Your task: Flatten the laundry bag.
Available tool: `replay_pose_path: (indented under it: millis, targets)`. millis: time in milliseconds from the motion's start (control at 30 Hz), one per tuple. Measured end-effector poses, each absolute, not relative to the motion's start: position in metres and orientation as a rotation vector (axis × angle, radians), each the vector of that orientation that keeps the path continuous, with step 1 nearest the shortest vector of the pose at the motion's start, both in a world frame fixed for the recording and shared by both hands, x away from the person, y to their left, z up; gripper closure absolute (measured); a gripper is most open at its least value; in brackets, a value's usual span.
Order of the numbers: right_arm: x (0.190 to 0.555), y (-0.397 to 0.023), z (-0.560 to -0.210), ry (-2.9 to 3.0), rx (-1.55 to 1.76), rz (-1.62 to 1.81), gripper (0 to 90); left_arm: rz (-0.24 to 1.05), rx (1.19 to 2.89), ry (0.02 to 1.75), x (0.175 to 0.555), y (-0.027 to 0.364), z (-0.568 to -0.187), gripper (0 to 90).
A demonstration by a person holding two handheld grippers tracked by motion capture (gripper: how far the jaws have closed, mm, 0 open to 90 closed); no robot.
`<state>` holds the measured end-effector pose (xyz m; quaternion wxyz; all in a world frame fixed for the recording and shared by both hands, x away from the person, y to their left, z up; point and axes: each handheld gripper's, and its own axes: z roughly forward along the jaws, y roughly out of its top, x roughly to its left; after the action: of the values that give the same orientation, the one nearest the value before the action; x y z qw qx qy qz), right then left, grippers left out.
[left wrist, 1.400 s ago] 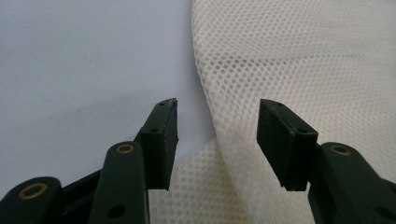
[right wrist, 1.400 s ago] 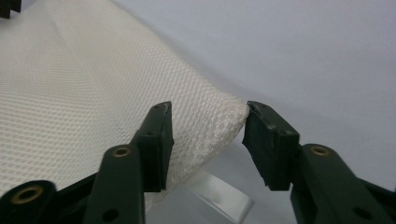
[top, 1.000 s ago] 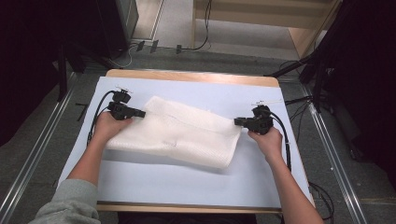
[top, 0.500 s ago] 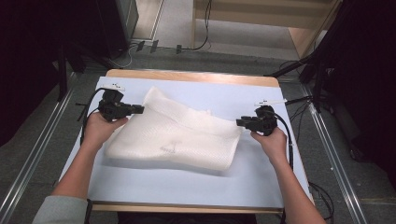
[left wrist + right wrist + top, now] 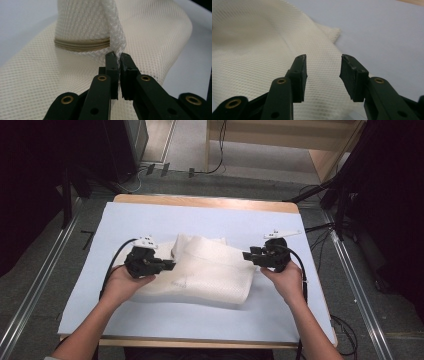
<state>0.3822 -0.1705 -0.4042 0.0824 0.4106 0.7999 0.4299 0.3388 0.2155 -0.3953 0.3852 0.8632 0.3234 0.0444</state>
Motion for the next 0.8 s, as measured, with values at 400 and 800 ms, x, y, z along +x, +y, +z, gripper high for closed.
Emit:
replay_pose_path:
  millis: [400, 800]
  targets:
    - [0.369, -0.124, -0.401, 2.460, 1.083, 1.307, 54.4, 0.043, 2.258, 0.820, 0.337, 0.173, -0.428, 87.2]
    - [0.362, -0.074, -0.391, 2.522, 0.961, 1.380, 44.6, -0.019, 2.172, 0.867, 0.343, 0.182, -0.431, 85.6]
